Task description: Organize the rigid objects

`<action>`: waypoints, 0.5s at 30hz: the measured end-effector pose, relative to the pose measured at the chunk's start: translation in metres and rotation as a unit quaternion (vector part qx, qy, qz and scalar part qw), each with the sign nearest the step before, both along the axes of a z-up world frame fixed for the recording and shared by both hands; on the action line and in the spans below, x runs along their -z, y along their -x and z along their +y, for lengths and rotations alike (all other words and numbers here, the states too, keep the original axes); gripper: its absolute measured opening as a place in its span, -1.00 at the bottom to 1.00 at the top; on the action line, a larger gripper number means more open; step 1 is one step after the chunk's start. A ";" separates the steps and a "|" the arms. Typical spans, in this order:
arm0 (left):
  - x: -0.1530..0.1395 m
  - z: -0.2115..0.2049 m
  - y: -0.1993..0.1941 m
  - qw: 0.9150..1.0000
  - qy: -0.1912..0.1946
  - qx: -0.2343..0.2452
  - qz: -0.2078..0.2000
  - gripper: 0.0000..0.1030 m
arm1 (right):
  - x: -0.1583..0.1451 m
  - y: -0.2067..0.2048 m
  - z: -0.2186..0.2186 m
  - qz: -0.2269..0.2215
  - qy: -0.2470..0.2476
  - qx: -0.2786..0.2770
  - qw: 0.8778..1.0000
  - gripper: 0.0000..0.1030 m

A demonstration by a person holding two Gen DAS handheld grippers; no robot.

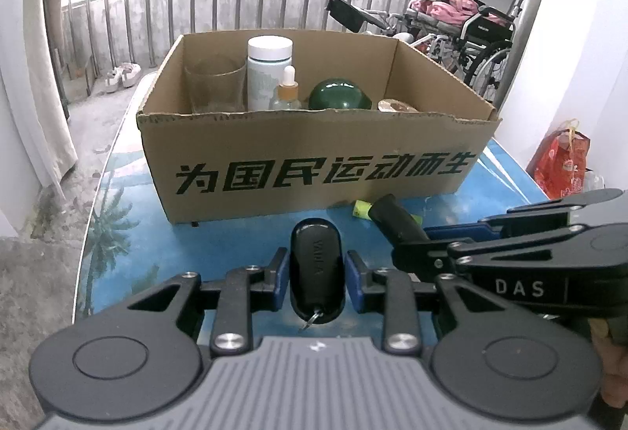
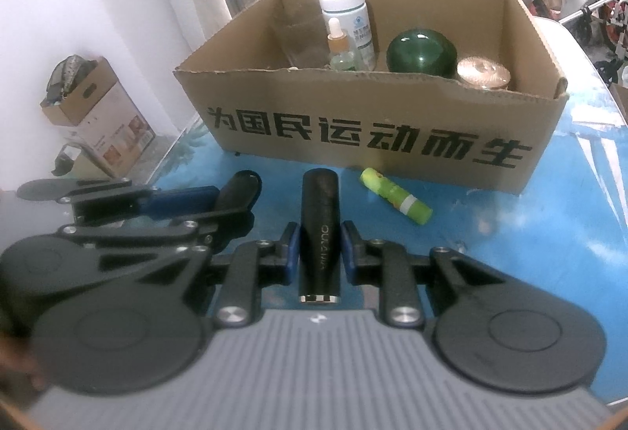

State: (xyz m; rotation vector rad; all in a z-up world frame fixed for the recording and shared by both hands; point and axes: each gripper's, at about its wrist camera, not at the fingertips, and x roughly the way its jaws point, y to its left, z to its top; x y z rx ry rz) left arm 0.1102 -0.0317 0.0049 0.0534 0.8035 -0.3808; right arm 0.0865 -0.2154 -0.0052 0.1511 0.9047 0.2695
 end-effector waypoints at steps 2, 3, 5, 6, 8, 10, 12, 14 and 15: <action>-0.002 0.000 0.001 1.000 0.000 0.000 -0.002 -0.39 | -0.002 0.001 0.000 -0.002 0.000 0.000 1.000 -0.60; -0.002 0.000 0.002 1.000 0.000 0.000 -0.003 -0.39 | -0.002 0.001 0.000 -0.002 0.000 0.000 1.000 -0.60; -0.004 0.000 0.003 1.000 0.000 0.000 -0.004 -0.39 | -0.003 0.002 0.001 -0.003 0.000 0.000 1.000 -0.60; -0.004 0.000 0.003 1.000 0.000 0.000 -0.005 -0.39 | -0.004 0.002 0.001 -0.004 0.000 0.000 1.000 -0.60; -0.005 0.000 0.004 1.000 0.000 -0.001 -0.006 -0.39 | -0.005 0.003 0.001 -0.005 0.001 0.000 1.000 -0.60; -0.007 0.000 0.004 1.000 0.001 -0.001 -0.008 -0.39 | -0.006 0.003 0.001 -0.006 0.001 -0.001 1.000 -0.60; -0.007 0.000 0.004 1.000 0.001 -0.001 -0.009 -0.39 | -0.007 0.003 0.001 -0.007 0.001 -0.001 1.000 -0.60; -0.008 0.000 0.005 1.000 0.001 -0.001 -0.011 -0.39 | -0.008 0.003 0.001 -0.009 0.001 -0.001 1.000 -0.60; -0.008 0.000 0.005 1.000 0.001 -0.001 -0.011 -0.39 | -0.009 0.003 0.001 -0.009 0.001 -0.001 1.000 -0.60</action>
